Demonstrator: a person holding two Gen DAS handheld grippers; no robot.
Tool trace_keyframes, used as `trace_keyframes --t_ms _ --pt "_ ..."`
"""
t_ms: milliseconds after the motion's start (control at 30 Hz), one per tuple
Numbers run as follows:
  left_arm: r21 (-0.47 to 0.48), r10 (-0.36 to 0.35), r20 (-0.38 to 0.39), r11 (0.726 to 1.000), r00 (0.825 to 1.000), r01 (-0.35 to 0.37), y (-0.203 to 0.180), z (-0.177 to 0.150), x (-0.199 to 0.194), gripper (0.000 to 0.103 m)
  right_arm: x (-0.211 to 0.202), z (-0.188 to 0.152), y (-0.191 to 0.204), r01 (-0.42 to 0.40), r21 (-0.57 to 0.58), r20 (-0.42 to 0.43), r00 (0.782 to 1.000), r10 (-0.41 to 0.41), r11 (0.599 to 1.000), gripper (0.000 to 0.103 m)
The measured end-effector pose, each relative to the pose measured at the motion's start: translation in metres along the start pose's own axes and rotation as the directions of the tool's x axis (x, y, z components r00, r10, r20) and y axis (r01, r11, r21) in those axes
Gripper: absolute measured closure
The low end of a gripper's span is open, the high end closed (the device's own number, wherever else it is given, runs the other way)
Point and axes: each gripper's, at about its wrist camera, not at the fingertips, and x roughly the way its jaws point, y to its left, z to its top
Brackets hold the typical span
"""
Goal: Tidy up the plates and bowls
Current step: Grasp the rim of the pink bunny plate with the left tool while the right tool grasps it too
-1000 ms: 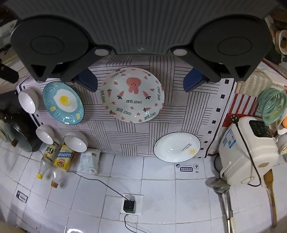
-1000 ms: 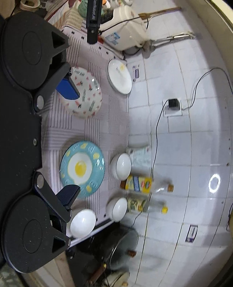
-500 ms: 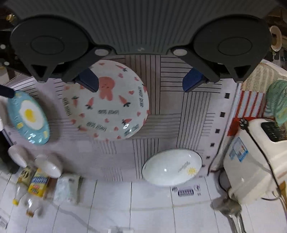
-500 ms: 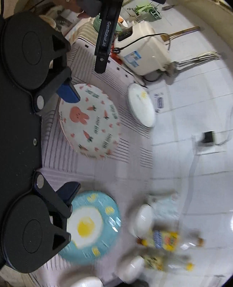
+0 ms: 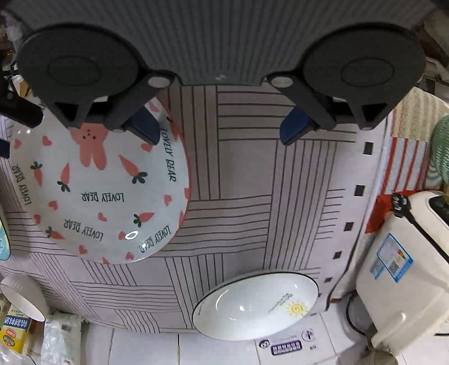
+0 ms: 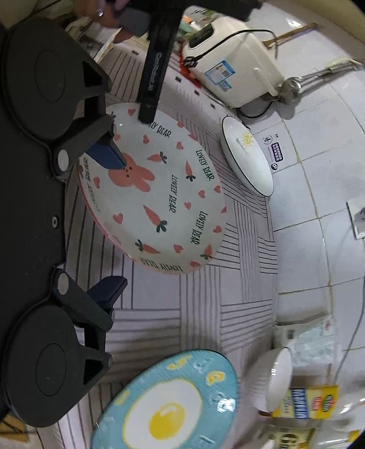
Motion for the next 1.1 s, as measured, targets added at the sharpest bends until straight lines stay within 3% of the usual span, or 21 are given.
trace_keyframes --t_ms 100,167,333,467,533,667,733,833,967,1100 --pt "-0.067 -0.090 -0.037 0.994 0.995 0.087 0.009 0.006 0.006 0.011 0.005 0.001 -0.006 -0.034 0.046 -0.013 0.999 0.035 0.998 0.037" --pt "-0.100 -0.122 -0.029 0.988 0.992 0.119 0.014 0.009 0.006 0.014 0.006 0.002 -0.006 -0.044 0.069 -0.009 0.999 0.045 0.997 0.039" --pt "-0.063 -0.133 -0.040 0.989 0.990 0.131 0.013 0.015 0.010 0.040 0.012 0.003 -0.006 -0.031 0.060 -0.019 0.999 0.033 0.998 0.047" --pt "-0.099 -0.152 -0.062 0.984 0.986 0.146 0.015 0.014 0.010 0.043 0.018 0.005 -0.013 0.011 0.085 -0.034 0.999 -0.009 0.996 0.077" --pt "-0.107 -0.175 -0.070 0.980 0.982 0.167 0.013 0.012 0.010 0.049 0.018 0.004 -0.016 0.014 0.099 -0.026 1.000 -0.012 0.995 0.078" --pt "-0.141 -0.280 -0.067 0.953 0.958 0.269 0.006 0.007 0.013 0.076 0.016 0.000 -0.018 0.003 0.103 -0.006 1.000 -0.002 0.995 0.078" --pt "-0.138 -0.263 -0.062 0.958 0.963 0.253 0.001 0.007 0.012 0.075 0.017 0.000 -0.019 -0.005 0.104 -0.005 1.000 0.006 0.995 0.078" --pt "-0.217 -0.286 -0.058 0.939 0.956 0.267 0.009 0.009 0.017 0.076 0.018 0.004 -0.020 -0.014 0.100 -0.021 1.000 0.016 0.995 0.078" --pt "-0.201 -0.269 -0.061 0.947 0.961 0.252 0.007 0.015 0.018 0.076 0.021 0.009 -0.016 -0.009 0.072 -0.050 0.999 0.013 0.997 0.077" --pt "-0.228 -0.292 -0.141 0.939 0.946 0.256 0.009 0.022 0.019 0.076 0.020 0.007 -0.025 -0.064 0.072 -0.054 0.996 0.068 0.995 0.078"
